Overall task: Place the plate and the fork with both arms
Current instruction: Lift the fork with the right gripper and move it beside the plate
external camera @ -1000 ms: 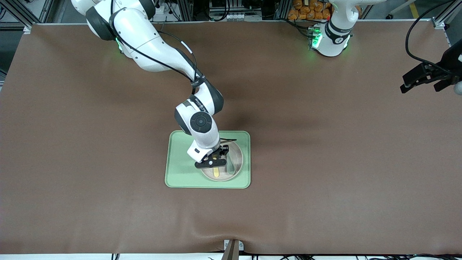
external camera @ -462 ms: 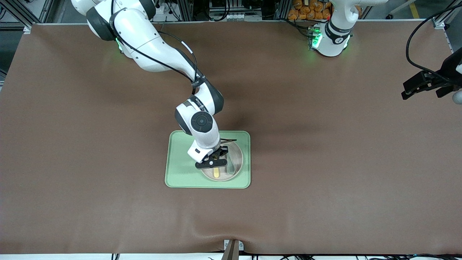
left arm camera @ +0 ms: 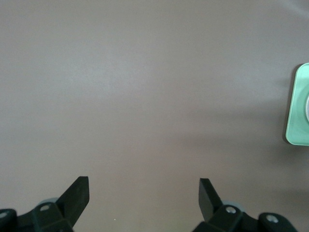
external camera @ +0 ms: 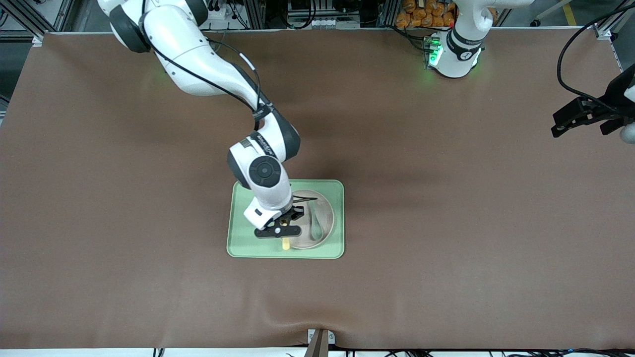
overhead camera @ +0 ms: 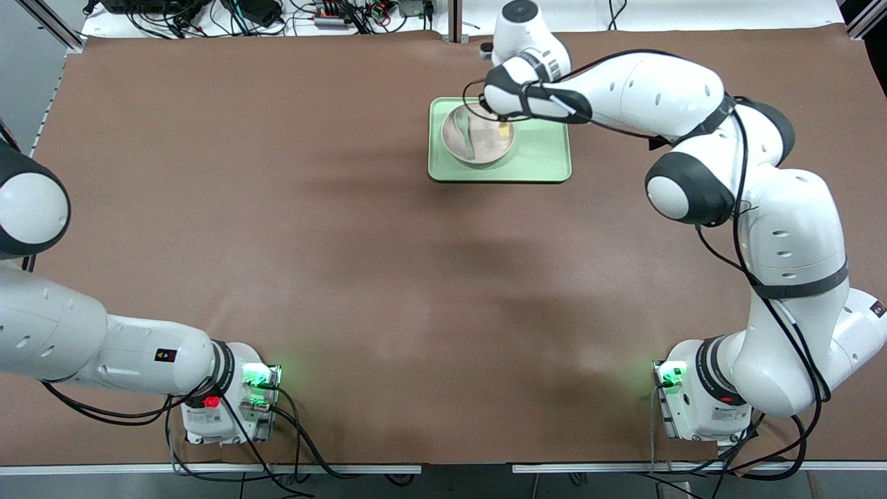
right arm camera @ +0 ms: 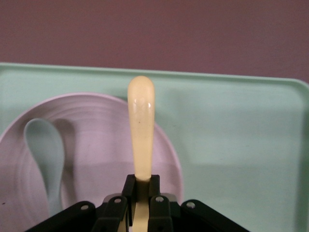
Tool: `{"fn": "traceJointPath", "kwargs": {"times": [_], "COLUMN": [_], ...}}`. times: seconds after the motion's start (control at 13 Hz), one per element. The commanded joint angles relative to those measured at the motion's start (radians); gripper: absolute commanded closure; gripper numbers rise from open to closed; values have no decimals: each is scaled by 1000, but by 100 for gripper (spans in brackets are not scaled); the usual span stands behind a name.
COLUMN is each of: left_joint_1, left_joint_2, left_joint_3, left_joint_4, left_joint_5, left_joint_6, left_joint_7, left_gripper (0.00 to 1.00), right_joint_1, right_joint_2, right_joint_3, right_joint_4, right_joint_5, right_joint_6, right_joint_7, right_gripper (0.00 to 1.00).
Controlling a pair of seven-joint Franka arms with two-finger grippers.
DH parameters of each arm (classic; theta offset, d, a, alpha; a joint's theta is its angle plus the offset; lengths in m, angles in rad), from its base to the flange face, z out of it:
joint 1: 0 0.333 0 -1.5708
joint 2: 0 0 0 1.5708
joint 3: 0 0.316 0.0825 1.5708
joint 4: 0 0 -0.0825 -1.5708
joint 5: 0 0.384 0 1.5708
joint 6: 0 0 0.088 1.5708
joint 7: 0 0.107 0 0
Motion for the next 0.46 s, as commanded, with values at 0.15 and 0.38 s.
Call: {"fn": "traceJointPath", "kwargs": {"times": [0.15, 0.38], "left_joint_1": [-6, -24], "left_joint_2": [-35, -26], "left_joint_3": [14, 27], "left_joint_4": [10, 13], "left_joint_5": [19, 24], "left_joint_6": [-26, -23], "left_joint_7": [21, 20], "left_gripper": [0, 0], "right_joint_1": [-77, -82], "right_joint_2": [-79, -114], "right_joint_3": [16, 13], "right_joint_4": [-107, -209], "right_joint_5": [-6, -8], "right_joint_6": [-43, -9], "right_joint_7": [-51, -56], "right_gripper": [100, 100]}}
